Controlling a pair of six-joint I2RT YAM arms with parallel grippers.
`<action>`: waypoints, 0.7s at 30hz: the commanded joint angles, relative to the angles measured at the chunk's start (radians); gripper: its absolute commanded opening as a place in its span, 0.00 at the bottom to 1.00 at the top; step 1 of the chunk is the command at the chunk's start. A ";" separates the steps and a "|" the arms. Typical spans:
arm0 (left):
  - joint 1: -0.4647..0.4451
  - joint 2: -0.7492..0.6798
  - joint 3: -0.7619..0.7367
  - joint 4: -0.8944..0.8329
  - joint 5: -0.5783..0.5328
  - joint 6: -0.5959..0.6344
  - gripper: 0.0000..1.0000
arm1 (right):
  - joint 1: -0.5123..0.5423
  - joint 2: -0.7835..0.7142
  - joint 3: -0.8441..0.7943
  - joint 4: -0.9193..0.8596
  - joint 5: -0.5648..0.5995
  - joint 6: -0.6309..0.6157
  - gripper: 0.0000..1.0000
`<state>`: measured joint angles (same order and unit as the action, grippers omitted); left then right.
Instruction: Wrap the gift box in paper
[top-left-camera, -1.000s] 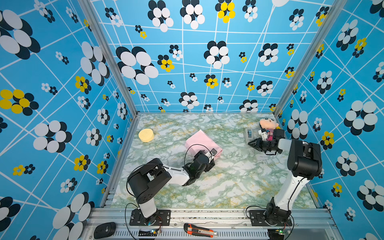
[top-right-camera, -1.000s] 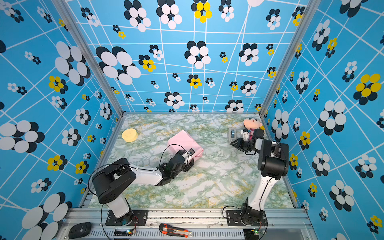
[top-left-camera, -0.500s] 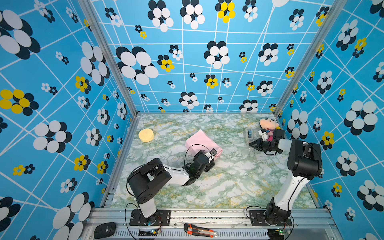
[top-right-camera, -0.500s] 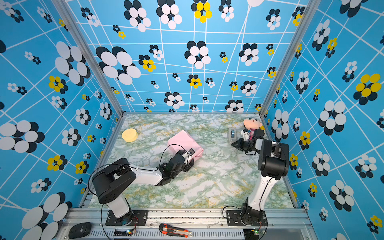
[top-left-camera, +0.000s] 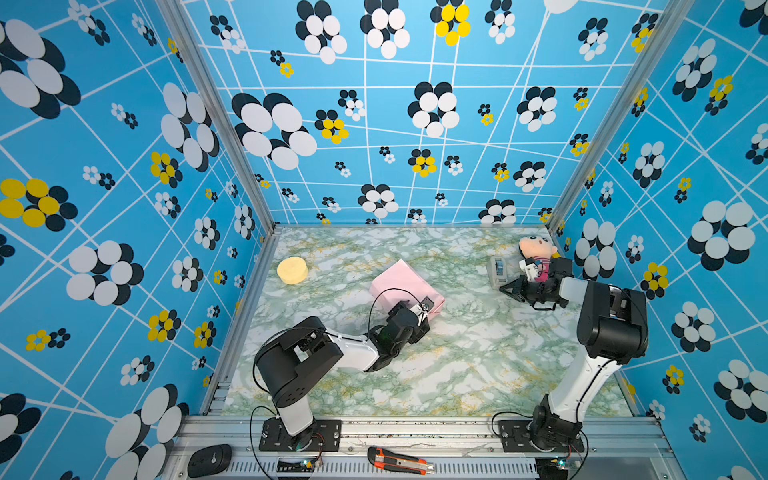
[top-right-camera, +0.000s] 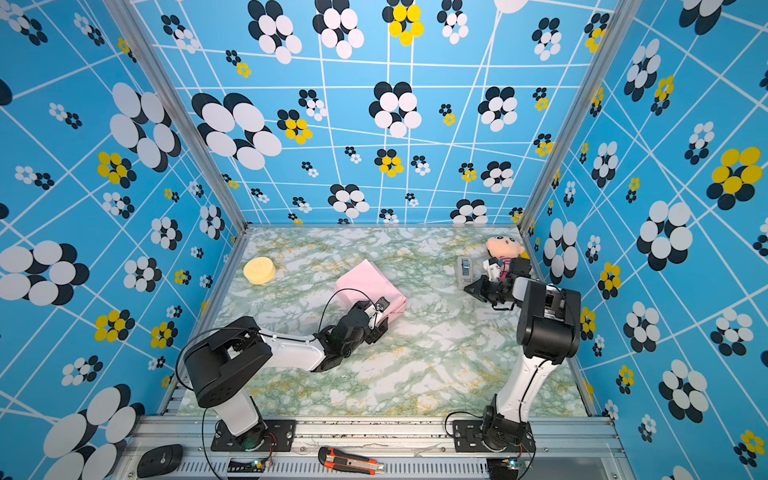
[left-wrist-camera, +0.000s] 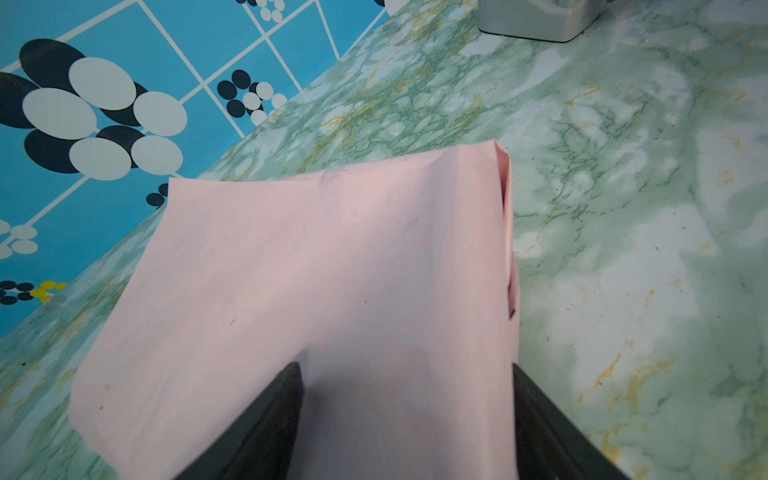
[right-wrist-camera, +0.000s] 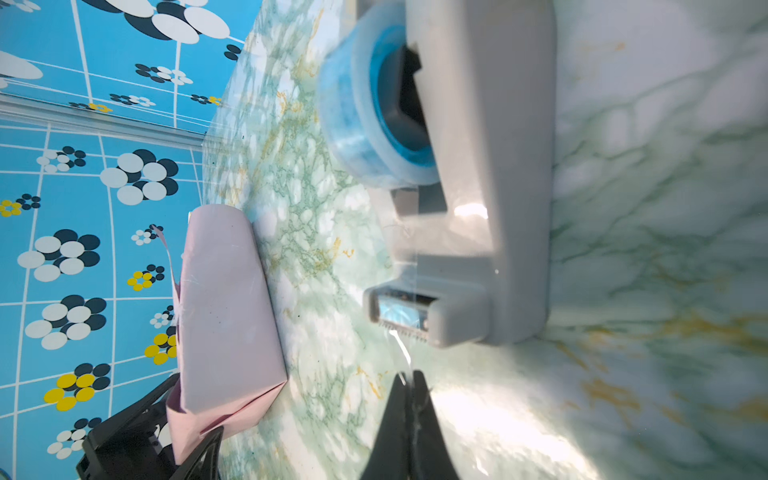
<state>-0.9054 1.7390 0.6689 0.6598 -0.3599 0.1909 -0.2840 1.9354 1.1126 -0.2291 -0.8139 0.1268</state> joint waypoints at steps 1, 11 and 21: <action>0.005 0.042 -0.041 -0.200 0.008 -0.044 0.76 | -0.007 -0.036 -0.019 -0.080 0.007 0.056 0.00; 0.006 0.036 -0.043 -0.200 0.006 -0.041 0.76 | -0.007 -0.079 -0.054 -0.191 0.047 0.139 0.00; 0.006 0.035 -0.042 -0.197 0.007 -0.039 0.76 | -0.007 -0.104 -0.101 -0.257 0.079 0.130 0.00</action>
<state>-0.9054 1.7390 0.6689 0.6598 -0.3599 0.1909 -0.2848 1.8511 1.0306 -0.3893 -0.7559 0.2600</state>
